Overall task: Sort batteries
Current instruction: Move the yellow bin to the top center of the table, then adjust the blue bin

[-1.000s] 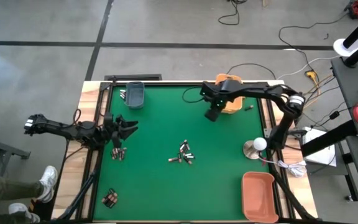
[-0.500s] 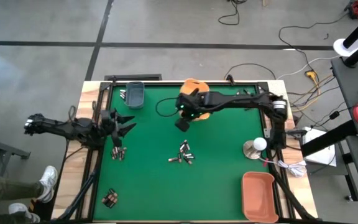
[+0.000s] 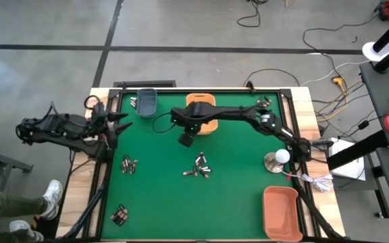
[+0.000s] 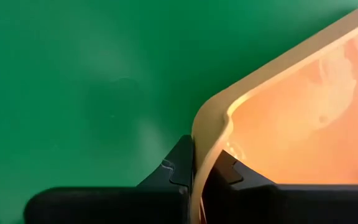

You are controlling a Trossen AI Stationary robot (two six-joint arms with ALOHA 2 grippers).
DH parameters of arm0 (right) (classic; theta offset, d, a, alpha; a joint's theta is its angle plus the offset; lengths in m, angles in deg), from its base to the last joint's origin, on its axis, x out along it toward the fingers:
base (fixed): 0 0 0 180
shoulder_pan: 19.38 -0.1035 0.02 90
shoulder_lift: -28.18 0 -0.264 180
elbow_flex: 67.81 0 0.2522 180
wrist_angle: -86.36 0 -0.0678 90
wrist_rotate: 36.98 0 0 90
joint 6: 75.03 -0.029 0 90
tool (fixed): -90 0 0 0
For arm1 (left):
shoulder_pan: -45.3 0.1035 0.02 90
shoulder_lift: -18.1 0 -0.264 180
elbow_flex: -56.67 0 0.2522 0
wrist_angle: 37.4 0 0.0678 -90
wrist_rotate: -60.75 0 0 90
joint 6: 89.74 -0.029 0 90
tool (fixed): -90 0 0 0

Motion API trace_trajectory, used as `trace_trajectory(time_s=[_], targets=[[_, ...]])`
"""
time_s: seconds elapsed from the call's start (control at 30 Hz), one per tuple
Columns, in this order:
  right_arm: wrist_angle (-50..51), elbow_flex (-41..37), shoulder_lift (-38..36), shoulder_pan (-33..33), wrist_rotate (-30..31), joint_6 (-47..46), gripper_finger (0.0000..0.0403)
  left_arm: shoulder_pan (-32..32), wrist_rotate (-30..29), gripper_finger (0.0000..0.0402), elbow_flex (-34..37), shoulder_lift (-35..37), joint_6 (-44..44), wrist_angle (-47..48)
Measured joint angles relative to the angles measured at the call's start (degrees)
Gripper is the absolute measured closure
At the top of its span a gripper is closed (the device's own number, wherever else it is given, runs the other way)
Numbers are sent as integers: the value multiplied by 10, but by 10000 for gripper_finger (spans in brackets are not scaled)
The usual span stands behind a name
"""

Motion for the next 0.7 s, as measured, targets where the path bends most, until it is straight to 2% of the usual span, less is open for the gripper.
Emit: trace_trajectory(time_s=[0.17, 0.33, 0.53, 0.7], targets=[[31, 60, 41, 0, -2, -29, 382, 0, 0, 206, 15, 0, 21, 0], [30, 55, 30, 0, -23, -73, 319, 0, 0, 206, 48, -1, 75, 0], [26, 60, -37, -5, -12, -73, 231, 6, -7, 206, 72, -13, 115, -3], [23, 60, -110, -20, 13, -22, 187, 42, -10, 206, 70, -72, 128, 3]])
